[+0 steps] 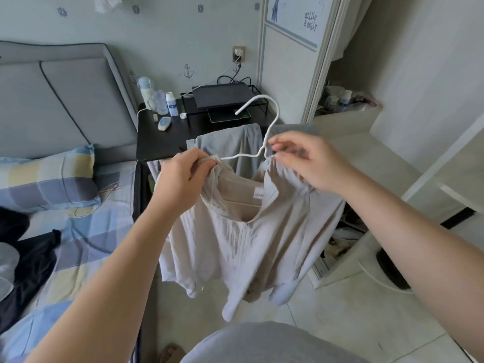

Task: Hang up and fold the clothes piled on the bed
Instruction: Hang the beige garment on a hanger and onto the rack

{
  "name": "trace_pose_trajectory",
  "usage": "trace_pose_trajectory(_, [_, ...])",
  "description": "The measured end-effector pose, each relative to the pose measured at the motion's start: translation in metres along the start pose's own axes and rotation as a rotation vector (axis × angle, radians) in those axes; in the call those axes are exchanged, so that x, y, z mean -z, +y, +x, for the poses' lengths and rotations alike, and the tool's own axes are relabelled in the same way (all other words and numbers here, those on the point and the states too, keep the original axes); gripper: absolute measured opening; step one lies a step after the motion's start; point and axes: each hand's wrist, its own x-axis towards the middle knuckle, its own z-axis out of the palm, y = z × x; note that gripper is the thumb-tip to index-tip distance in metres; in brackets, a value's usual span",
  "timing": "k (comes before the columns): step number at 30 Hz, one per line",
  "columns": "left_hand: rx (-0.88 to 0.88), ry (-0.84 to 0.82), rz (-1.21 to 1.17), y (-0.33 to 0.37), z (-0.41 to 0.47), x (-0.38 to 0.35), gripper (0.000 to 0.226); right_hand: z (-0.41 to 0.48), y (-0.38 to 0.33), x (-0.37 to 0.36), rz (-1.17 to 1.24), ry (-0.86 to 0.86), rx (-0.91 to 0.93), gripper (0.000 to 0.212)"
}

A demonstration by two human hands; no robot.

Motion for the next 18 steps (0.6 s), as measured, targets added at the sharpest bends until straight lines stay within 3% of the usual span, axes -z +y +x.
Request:
trace_pose_trajectory(2, [0.022, 0.003, -0.015, 0.003, 0.008, -0.007, 0.015, -0.017, 0.018, 0.026, -0.021, -0.068, -0.111, 0.031])
trace_pose_trajectory(4, [0.028, 0.002, -0.031, 0.01, 0.02, -0.017, 0.014, -0.034, 0.034, 0.047, -0.123, -0.14, -0.184, 0.014])
trace_pose_trajectory(6, [0.02, -0.009, -0.035, 0.022, 0.032, -0.033, 0.015, -0.048, 0.044, 0.062, -0.193, -0.138, -0.237, 0.035])
trace_pose_trajectory(10, [-0.018, -0.121, 0.01, 0.05, 0.058, -0.077, 0.017, -0.078, 0.053, 0.085, -0.163, 0.007, -0.278, 0.042])
trace_pose_trajectory(18, [-0.12, -0.259, -0.024, 0.091, 0.102, -0.169, 0.034, -0.126, 0.082, 0.11, 0.128, 0.439, -0.499, 0.045])
